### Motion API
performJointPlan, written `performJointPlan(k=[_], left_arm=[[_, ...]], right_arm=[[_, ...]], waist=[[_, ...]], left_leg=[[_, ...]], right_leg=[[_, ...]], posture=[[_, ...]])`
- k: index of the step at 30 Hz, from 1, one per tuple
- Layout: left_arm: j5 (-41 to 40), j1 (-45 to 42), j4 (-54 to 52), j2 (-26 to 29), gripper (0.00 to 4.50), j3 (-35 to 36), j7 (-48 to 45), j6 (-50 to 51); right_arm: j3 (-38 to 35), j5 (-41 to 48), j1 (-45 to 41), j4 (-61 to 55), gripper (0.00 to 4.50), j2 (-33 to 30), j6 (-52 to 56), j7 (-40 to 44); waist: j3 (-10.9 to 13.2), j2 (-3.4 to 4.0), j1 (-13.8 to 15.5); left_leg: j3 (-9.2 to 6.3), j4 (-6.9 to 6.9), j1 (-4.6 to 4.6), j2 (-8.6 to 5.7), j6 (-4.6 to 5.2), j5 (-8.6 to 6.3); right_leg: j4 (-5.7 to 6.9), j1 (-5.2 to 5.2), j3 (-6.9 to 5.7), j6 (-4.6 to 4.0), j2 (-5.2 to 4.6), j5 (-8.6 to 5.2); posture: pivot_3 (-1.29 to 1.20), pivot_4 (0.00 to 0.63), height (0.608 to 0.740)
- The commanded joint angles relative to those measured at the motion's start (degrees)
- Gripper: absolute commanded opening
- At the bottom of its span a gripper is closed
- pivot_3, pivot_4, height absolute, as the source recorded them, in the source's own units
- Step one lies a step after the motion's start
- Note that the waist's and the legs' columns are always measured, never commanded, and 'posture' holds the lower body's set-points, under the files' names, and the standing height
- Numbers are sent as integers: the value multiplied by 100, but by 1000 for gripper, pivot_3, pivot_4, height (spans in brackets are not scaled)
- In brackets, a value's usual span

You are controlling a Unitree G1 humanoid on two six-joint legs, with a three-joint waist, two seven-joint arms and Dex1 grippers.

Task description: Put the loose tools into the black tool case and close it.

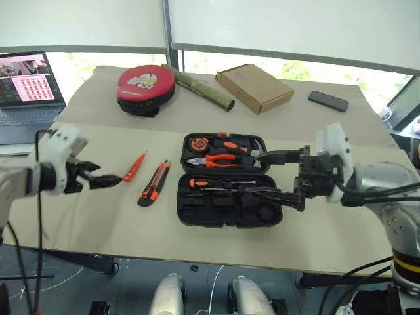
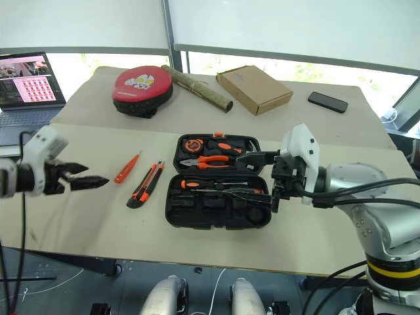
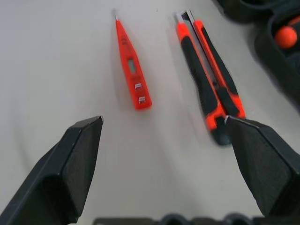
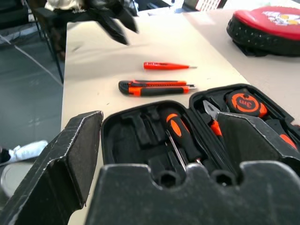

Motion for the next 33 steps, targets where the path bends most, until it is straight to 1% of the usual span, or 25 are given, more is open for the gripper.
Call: performJointPlan(k=[1, 3, 6, 9, 13, 16, 18, 19, 20, 21, 22, 25, 29, 32, 33], left_arm=[[777, -1106, 1361, -372, 4500, -1013, -112, -304], [1130, -1688, 2265, -717, 4500, -1372, -173, -601], [1495, -2309, 3399, -1247, 4500, -1777, -481, -1013], [1858, -2601, 4227, -1677, 4500, -2052, -699, -1485], [2237, -2798, 4916, -1985, 4500, -2186, -1008, -1785], [2464, -2795, 5187, -2118, 3743, -2250, -1197, -1930], [2604, -2748, 5287, -2177, 2971, -2258, -1301, -2026], [2666, -2719, 5320, -2203, 2738, -2249, -1343, -2045], [2713, -2698, 5343, -2223, 2261, -2229, -1370, -2054], [2756, -2680, 5356, -2240, 1960, -2205, -1395, -2058], [2798, -2659, 5362, -2250, 1533, -2179, -1418, -2062], [2907, -2620, 5363, -2243, 458, -2111, -1464, -2096], [3156, -2410, 5119, -1985, 426, -2085, -1494, -2712], [3120, -2289, 4609, -1757, 426, -1878, -1633, -3434], [2987, -2208, 4288, -1681, 426, -1721, -1785, -3805]], right_arm=[[-81, 106, 122, -426, 4491, 107, -121, -379], [-84, 156, 205, -551, 4491, 157, -104, -553], [-177, 285, 331, -710, 4491, 211, -70, -803], [-200, 404, 407, -848, 4491, 251, -26, -1021], [-181, 512, 471, -947, 4491, 195, -41, -1209], [-209, 590, 463, -969, 4500, 152, -39, -1299], [-232, 653, 452, -962, 4500, 110, -45, -1337], [-240, 680, 449, -960, 4500, 84, -49, -1354], [-246, 691, 453, -964, 4500, 56, -57, -1361], [-259, 704, 461, -969, 4500, 28, -65, -1366], [-271, 722, 462, -971, 4500, 3, -69, -1373], [-312, 779, 487, -976, 4500, -55, -79, -1371], [-364, 865, 584, -962, 4500, -191, -84, -1326], [-463, 955, 715, -878, 4500, -359, -3, -1275], [-532, 1068, 784, -835, 4500, -438, 92, -1259]], waist=[[1, -1, -30], [4, -6, -29], [5, -10, -37], [6, -11, -35], [8, -13, -40], [7, -13, -39], [7, -13, -39], [7, -13, -39], [7, -12, -39], [6, -12, -39], [6, -12, -39], [6, -11, -40], [4, -7, -41], [4, -7, -57], [3, -7, -58]], left_leg=[[-1, 0, -2, -1, 0, 0], [-4, 0, -9, -2, 0, 0], [-8, 2, -16, -4, 1, 1], [-11, 2, -24, -4, 1, 0], [-17, 2, -29, -4, 1, 0], [-19, 2, -28, -4, 1, 0], [-19, 2, -28, -5, 1, 0], [-19, 2, -28, -5, 1, 0], [-20, 2, -28, -6, 1, 0], [-20, 2, -28, -7, 1, 0], [-20, 2, -28, -8, 1, 0], [-21, 3, -27, -9, 1, 0], [-22, 3, -25, -8, 1, 0], [-23, 3, -23, -7, 1, 0], [-23, 3, -23, -6, 1, 1]], right_leg=[[0, 0, 0, 0, 1, 0], [0, -3, 2, 1, 1, 0], [-4, -7, -1, 1, 2, 0], [-14, -7, -4, 2, -1, -1], [-16, -7, -8, 3, -1, -1], [-15, -6, -9, 3, -2, -1], [-15, -5, -9, 3, -3, -1], [-15, -5, -9, 3, -4, -1], [-16, -4, -9, 4, -5, -1], [-16, -3, -10, 5, -6, -1], [-16, -2, -10, 5, -8, -1], [-15, -1, -11, 6, -8, -1], [-14, 2, -11, 6, -9, -1], [-10, 2, -11, 6, -8, -1], [-5, 0, -11, 5, -8, -1]], posture=[[0, 150, 740], [0, 150, 740], [0, 150, 740], [0, 150, 740], [0, 150, 740], [0, 150, 740], [0, 150, 740], [0, 150, 740], [0, 150, 740], [0, 150, 740], [0, 150, 740], [0, 150, 740], [0, 150, 740], [0, 150, 740], [0, 150, 740]])
